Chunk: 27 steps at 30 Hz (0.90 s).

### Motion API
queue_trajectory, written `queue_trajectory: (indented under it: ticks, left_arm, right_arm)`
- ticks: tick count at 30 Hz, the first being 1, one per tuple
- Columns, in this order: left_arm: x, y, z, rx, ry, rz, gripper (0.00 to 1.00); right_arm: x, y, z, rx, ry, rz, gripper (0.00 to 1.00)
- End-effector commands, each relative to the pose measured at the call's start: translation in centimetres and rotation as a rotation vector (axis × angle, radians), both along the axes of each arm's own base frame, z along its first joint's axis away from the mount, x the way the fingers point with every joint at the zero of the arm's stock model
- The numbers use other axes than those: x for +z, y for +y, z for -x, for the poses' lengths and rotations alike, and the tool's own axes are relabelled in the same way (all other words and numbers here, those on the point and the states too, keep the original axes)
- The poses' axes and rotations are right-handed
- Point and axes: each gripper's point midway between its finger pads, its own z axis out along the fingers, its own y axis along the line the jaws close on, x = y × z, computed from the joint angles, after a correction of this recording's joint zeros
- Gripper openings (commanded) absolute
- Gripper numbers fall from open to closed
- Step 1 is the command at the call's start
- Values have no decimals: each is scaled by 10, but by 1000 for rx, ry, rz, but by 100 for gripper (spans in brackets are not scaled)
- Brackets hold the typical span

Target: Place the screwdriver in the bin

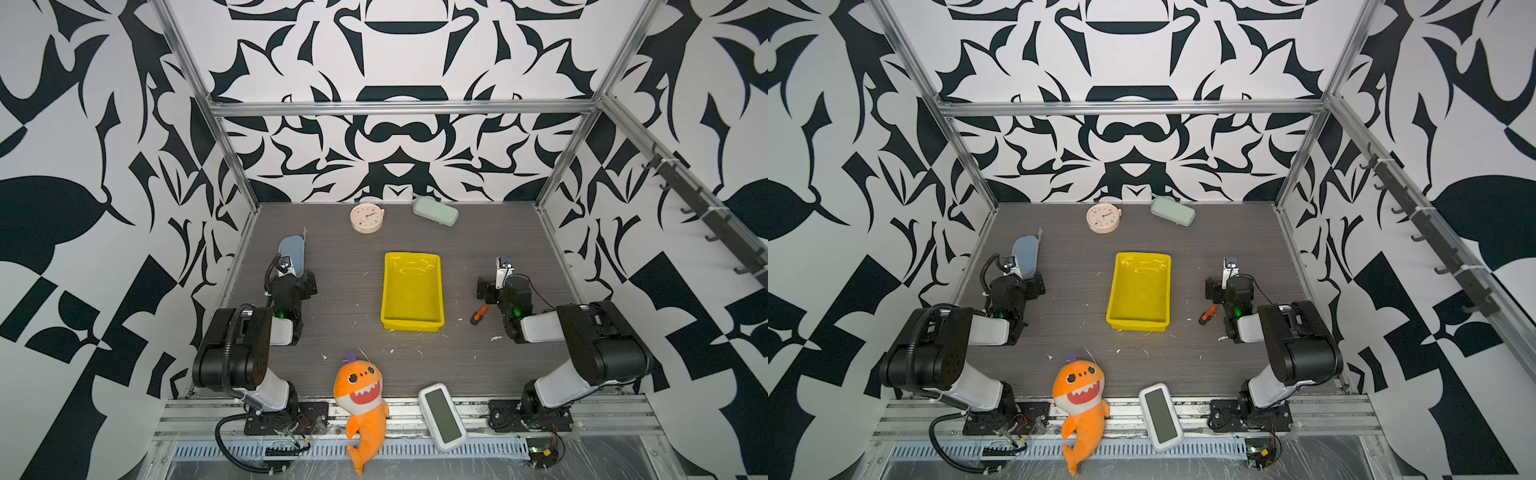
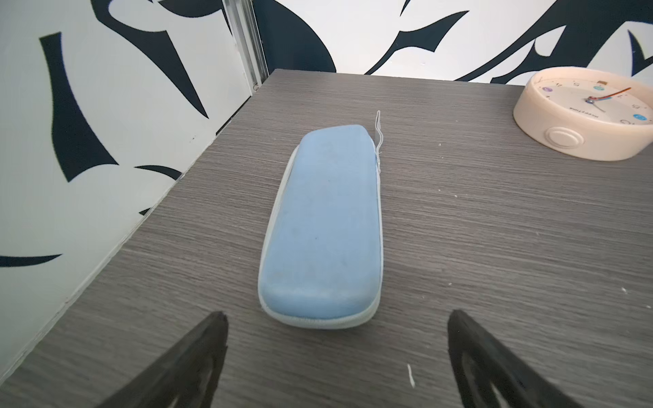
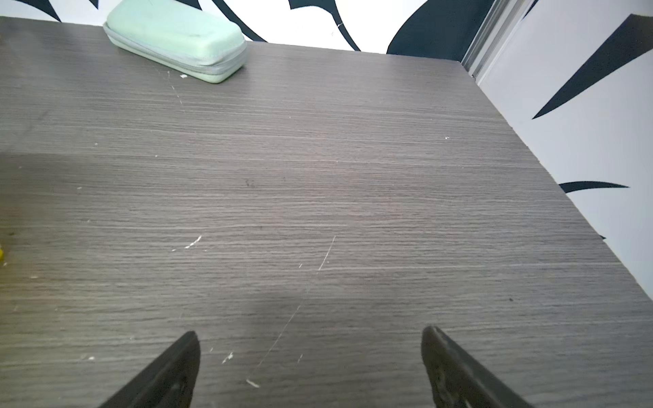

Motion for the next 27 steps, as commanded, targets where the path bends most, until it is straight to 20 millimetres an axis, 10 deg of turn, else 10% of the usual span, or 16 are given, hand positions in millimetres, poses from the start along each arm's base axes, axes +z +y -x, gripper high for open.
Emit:
queue_trajectory:
  ticks: [1,27]
  left_arm:
    - [11,0,-7,0,-40,7,99]
    - [11,0,-6,-3,-39,7,100]
  right_arm:
    - [21,0,-10,0,-69,-2,100]
    - [22,2,-10,14,-71,1,100]
